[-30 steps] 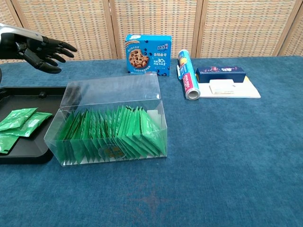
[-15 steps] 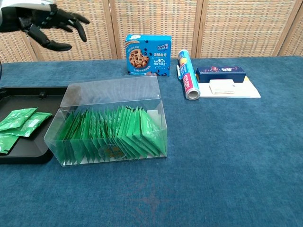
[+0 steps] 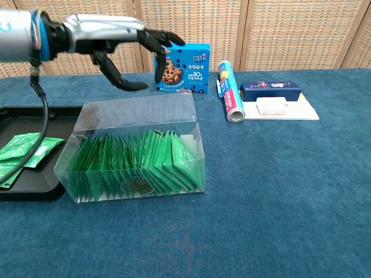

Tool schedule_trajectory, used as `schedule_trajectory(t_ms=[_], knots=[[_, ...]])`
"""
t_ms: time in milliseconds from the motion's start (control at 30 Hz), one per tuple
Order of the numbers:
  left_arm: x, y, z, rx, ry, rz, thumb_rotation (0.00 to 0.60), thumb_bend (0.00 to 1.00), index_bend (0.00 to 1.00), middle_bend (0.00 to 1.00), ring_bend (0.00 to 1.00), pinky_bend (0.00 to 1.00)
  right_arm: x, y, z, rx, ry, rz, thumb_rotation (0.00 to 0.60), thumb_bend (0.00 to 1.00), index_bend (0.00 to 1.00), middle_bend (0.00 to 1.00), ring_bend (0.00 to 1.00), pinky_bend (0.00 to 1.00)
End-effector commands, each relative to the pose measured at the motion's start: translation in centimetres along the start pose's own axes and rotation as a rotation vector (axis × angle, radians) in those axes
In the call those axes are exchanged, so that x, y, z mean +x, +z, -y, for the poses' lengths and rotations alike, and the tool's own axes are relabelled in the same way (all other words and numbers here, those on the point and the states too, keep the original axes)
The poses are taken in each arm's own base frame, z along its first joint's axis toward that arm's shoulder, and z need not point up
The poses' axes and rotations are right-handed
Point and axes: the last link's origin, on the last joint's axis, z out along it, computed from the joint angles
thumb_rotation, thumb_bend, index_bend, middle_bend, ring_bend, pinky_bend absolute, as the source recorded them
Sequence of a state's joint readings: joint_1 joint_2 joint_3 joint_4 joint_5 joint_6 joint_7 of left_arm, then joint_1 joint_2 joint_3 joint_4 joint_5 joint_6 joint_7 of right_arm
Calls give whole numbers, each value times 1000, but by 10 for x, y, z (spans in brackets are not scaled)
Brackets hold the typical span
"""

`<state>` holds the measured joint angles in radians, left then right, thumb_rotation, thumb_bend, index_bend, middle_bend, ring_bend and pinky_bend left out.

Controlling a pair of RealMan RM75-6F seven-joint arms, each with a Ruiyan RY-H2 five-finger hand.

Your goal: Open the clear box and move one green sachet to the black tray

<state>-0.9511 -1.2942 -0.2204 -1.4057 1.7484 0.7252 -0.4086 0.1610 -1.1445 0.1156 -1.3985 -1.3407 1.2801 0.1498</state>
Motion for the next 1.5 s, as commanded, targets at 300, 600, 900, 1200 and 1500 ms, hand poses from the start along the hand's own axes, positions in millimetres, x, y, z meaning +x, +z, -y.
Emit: schedule_trajectory(t_ms=[300,600,900,1200,1500], knots=[[-37,21,-13,-75,131,49,600,412,489,0,0,0,-1,1,-3,-13,2,4,600,0,0,0,0,0],[-58,33,-19,-109,222,70,600,412,489,0,0,0,-1,2,-5,-22,5,5,600,0,0,0,0,0],[-71,36,-14,-103,241,67,600,411,489,0,0,0,-2,4,-7,-30,8,10,600,0,0,0,0,0],[-79,41,-11,-97,241,61,600,411,489,0,0,0,-3,4,-8,-33,8,12,600,0,0,0,0,0],[-80,46,-10,-86,232,56,600,411,489,0,0,0,-3,5,-8,-35,8,16,600,0,0,0,0,0]])
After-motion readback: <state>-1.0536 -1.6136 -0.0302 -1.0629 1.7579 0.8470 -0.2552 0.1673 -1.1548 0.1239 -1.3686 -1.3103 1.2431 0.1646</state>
